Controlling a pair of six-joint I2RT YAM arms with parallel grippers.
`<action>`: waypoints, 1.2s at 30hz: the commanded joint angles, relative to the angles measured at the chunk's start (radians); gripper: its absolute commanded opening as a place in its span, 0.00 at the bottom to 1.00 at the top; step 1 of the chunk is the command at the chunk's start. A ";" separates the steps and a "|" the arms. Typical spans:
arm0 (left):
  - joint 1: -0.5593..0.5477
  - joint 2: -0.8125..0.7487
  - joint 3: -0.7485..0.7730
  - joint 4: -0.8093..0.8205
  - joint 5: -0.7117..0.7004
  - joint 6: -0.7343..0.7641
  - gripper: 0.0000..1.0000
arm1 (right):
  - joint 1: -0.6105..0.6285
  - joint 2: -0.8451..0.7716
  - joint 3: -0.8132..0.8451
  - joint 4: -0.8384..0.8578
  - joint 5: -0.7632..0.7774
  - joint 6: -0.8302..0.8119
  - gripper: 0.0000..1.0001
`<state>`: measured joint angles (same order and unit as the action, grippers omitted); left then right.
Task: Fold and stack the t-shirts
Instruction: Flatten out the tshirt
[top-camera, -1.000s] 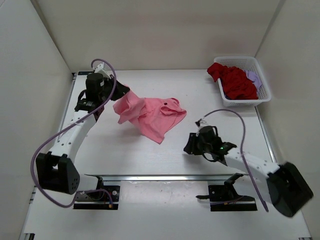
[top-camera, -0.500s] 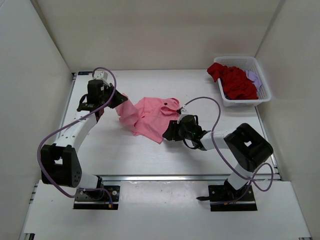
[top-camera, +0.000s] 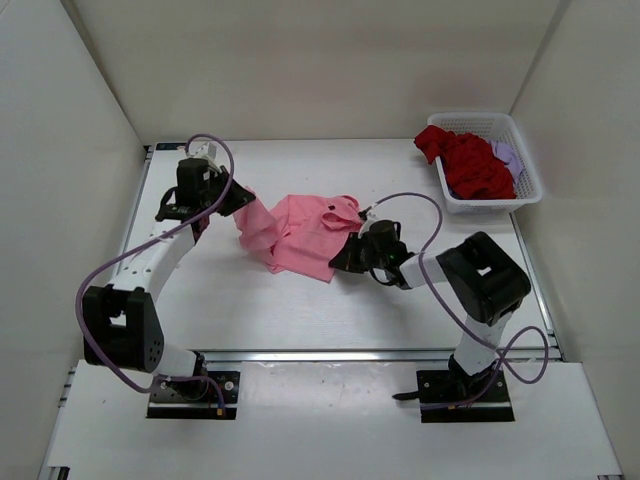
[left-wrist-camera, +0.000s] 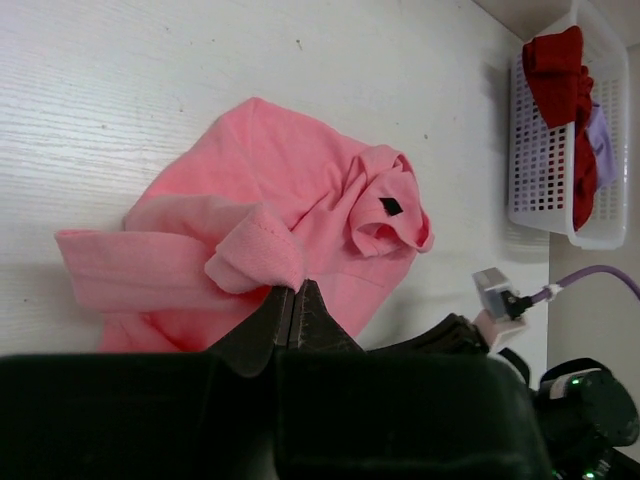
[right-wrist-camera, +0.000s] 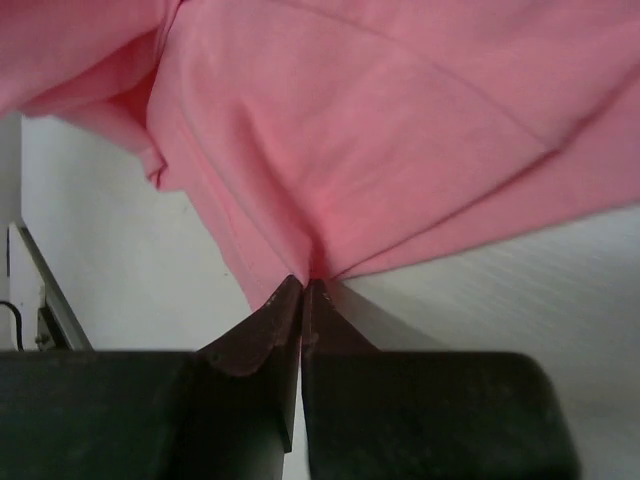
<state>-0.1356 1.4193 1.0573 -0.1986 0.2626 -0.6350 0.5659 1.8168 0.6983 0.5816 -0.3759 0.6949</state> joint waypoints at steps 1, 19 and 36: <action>-0.016 0.036 0.087 0.001 -0.020 0.014 0.00 | -0.069 -0.153 0.021 -0.036 -0.031 -0.015 0.00; 0.097 0.027 0.199 -0.119 0.046 0.076 0.01 | -0.016 -1.201 -0.201 -0.850 0.086 -0.134 0.01; 0.076 0.617 0.818 -0.468 -0.157 0.175 0.81 | -0.211 -0.852 -0.200 -0.646 0.086 -0.212 0.00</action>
<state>-0.0963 2.1563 1.9362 -0.6804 0.1207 -0.4511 0.3462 0.9401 0.4438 -0.1436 -0.3424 0.5148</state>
